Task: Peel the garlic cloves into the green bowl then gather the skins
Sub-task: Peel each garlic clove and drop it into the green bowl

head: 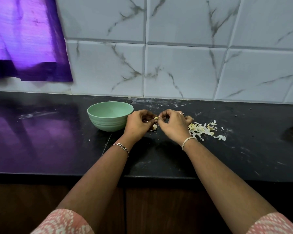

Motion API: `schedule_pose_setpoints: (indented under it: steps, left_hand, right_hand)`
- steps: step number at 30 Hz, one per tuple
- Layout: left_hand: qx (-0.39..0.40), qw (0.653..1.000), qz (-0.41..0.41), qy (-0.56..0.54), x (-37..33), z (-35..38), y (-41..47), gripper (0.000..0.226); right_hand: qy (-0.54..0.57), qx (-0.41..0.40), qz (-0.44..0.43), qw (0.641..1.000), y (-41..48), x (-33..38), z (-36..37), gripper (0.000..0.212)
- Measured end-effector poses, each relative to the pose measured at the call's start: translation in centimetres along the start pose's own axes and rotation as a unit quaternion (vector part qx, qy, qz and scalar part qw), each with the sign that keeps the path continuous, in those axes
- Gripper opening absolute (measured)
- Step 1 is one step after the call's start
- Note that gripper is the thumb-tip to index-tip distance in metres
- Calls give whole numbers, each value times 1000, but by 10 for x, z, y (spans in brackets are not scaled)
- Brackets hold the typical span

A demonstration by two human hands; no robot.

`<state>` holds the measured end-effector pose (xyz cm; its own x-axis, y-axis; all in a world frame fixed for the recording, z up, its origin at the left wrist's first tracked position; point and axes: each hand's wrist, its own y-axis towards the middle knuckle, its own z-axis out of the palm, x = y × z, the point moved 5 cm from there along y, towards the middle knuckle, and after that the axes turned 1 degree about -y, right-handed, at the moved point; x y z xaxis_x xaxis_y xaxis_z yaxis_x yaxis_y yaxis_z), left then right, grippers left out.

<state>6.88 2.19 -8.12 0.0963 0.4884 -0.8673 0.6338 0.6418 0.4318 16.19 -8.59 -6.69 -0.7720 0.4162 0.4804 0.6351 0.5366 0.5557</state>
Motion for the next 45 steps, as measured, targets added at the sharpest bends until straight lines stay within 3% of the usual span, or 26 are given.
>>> schedule_pose_setpoints:
  steps: [6, 15, 23, 28, 33, 35, 37, 39, 45]
  left_hand:
    - [9, 998, -18, -66, -3, 3, -2, 8]
    - [39, 992, -54, -109, -1, 6, -4, 4]
    - [31, 994, -63, -84, 2, 6, -3, 14]
    - [21, 995, -68, -73, 0, 5, -3, 27]
    - [25, 996, -52, -72, 2, 5, -2, 16]
    - [17, 997, -41, -70, 3, 5, -1, 13]
    - [9, 998, -29, -55, 4, 5, 1, 10]
    - [1, 1000, -11, -18, 5, 3, 2, 8]
    - [-10, 998, 38, 44, 5, 2, 4, 16]
  right_hand:
    - [-151, -38, -16, 988, 0, -6, -8, 12]
    - [-200, -20, 52, 978, 15, -55, -45, 17]
    - [-60, -37, 168, 983, 14, -90, -56, 16]
    - [-33, -41, 123, 991, 18, -89, -52, 19]
    - [-112, -69, 16, 991, 16, -56, -46, 54]
    - [-88, -38, -40, 995, 16, -38, -38, 47]
    - [-33, 38, -98, 994, 16, -21, -25, 27]
    - [10, 110, -125, 986, 13, -6, -11, 20]
    - [33, 59, -88, 994, 10, -2, -5, 12]
